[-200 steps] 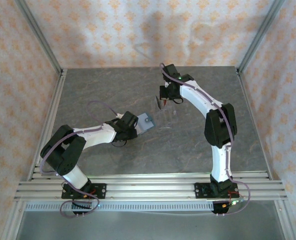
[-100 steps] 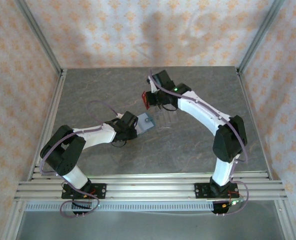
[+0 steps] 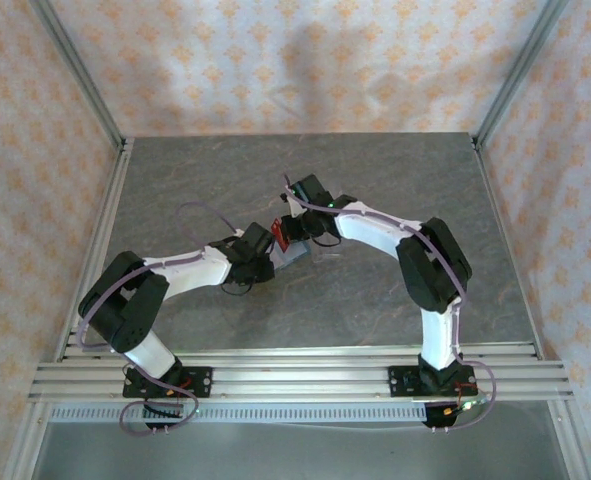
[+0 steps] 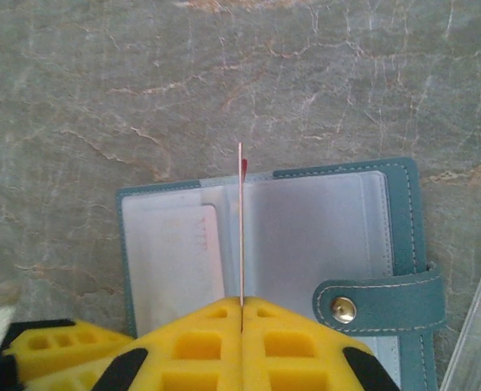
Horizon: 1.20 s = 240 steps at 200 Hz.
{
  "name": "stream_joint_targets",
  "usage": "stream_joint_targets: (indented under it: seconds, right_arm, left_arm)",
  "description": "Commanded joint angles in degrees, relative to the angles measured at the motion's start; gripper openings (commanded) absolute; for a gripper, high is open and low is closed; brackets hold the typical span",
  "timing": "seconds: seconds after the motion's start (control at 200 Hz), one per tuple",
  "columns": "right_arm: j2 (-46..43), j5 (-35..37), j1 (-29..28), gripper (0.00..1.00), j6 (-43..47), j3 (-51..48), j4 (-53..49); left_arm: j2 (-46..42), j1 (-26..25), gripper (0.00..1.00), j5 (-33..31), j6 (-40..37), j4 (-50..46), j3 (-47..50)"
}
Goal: Put the credit cards into the card holder
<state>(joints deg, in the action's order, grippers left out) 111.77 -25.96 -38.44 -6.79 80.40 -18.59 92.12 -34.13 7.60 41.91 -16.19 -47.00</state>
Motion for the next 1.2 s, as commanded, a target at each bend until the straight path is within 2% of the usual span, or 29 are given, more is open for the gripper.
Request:
stream_joint_targets:
  seconds: [0.0,0.365,0.55,0.761,0.936,1.076,1.196]
  right_arm:
    - [1.07,0.44,-0.24,0.00,-1.20,-1.98,3.64]
    - [1.08,-0.82,-1.62,0.00,-7.69,-7.18,7.76]
    - [0.95,2.65,-3.96,0.00,-14.88,-10.72,11.40]
    - [-0.84,7.71,-5.06,0.00,-22.91,-16.98,17.58]
    - [-2.37,10.04,-5.25,0.00,-24.37,-19.18,18.35]
    - [-3.44,10.75,-5.33,0.00,-25.53,-20.65,19.32]
    - [-4.17,10.57,-5.33,0.00,-25.32,-21.16,19.84]
  left_arm:
    - [-2.41,0.84,0.19,4.50,-0.69,-6.76,2.15]
    - [-6.07,9.88,0.25,10.95,-1.56,-6.48,2.69]
    - [-6.74,12.06,0.27,12.06,-2.30,-7.00,2.06]
    - [-7.53,14.43,0.28,11.52,-3.48,-9.44,0.35]
    - [-9.63,14.98,0.32,7.52,-4.68,-13.63,-1.02]
    - [-9.87,14.97,0.37,6.99,-5.35,-14.40,-1.99]
    - [-8.31,15.04,0.38,6.76,-5.95,-14.49,-3.67]
